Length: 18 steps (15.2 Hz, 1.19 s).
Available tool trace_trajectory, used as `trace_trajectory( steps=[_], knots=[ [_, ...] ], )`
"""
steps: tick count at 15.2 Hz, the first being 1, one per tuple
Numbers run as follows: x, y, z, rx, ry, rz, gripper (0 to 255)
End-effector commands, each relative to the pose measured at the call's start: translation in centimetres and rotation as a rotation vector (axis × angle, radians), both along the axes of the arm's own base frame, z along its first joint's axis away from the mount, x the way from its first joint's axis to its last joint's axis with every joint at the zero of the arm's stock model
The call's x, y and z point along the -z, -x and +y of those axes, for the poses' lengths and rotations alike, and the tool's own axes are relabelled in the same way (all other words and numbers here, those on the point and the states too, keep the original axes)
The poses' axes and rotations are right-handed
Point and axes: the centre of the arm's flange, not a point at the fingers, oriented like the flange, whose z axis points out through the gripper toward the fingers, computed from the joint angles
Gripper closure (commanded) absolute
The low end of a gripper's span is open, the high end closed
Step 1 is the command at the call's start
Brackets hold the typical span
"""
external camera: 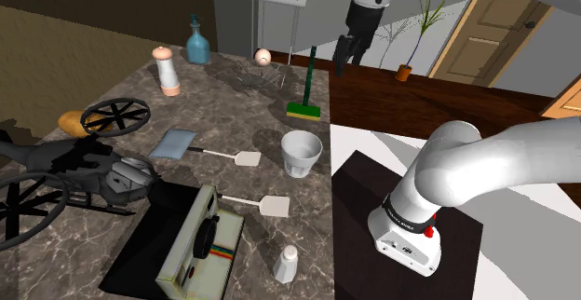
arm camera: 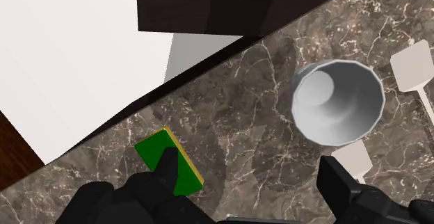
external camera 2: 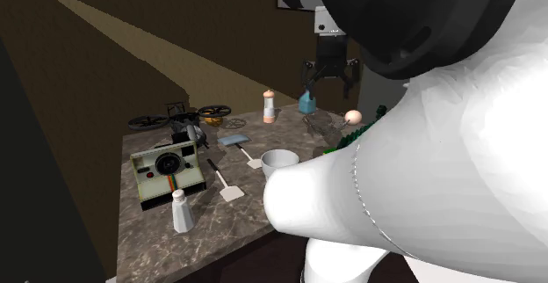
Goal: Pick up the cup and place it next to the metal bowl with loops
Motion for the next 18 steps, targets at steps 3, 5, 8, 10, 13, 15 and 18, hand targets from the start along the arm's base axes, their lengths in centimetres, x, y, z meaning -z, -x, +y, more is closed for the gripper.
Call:
trace_trajectory(
  steps=[3,5,8,10,13,15,18],
  knots=[
    [1.8,0.1,2.2,-0.006,0.014,-0.006,0],
    [3.6,0.1,4.3,-0.012,0.028,-0.012,0],
    [6.3,0.2,7.5,-0.020,0.049,-0.021,0],
    [8.2,0.3,9.6,-0.026,0.063,-0.027,0],
    [11.1,0.4,12.7,-0.035,0.084,-0.036,0],
    [13.0,0.5,14.7,-0.041,0.098,-0.041,0],
    [16.0,0.6,17.7,-0.049,0.119,-0.050,0]
  ],
)
